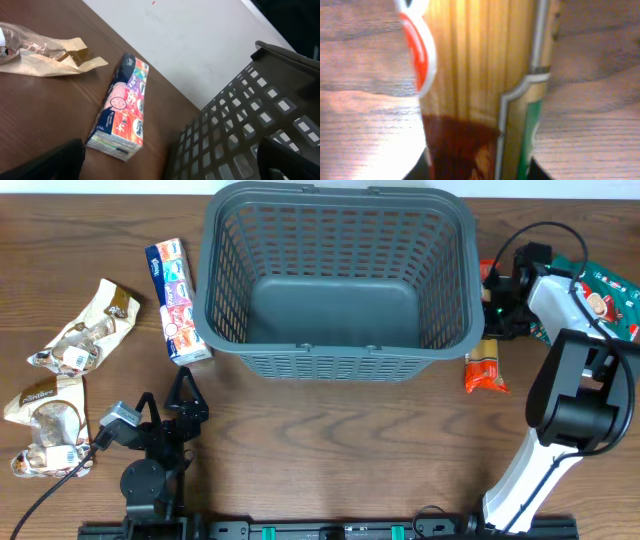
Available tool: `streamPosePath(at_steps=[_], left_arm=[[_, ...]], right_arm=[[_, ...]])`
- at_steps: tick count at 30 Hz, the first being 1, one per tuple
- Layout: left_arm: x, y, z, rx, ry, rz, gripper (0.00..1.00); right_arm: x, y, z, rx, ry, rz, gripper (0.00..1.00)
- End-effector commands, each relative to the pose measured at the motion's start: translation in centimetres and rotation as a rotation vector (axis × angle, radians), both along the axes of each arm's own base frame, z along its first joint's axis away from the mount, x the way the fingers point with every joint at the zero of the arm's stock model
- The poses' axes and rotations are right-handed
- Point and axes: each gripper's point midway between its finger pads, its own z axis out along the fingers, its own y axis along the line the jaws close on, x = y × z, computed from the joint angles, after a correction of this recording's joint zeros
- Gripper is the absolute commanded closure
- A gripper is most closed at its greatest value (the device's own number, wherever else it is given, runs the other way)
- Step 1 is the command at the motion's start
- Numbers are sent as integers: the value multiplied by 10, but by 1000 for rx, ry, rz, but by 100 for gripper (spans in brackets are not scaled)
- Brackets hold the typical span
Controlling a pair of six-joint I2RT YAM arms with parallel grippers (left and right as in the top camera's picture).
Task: Pack container
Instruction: 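Close the right gripper on the spaghetti packet's top end, then lift the spaghetti packet with the right gripper and swing it over the basket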
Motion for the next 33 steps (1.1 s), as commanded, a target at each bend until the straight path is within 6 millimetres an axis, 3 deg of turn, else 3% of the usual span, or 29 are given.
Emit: streamPosePath(at_steps=[1, 15, 20, 26, 33], left_arm=[[-1, 1, -18, 0, 50, 10, 1], [-1, 1, -18, 0, 50, 9, 1], [-1, 1, -18, 0, 50, 10, 1], [-1, 1, -18, 0, 50, 10, 2], [-1, 1, -18, 0, 50, 10, 1]], right_arm=[[-14, 0, -24, -15, 78, -7, 97], [-16, -4, -24, -38, 86, -25, 99], [-9, -5, -12, -46, 46, -28, 98], [3, -11, 32, -80, -67, -74, 98], [7, -24, 101, -170, -224, -136, 99]])
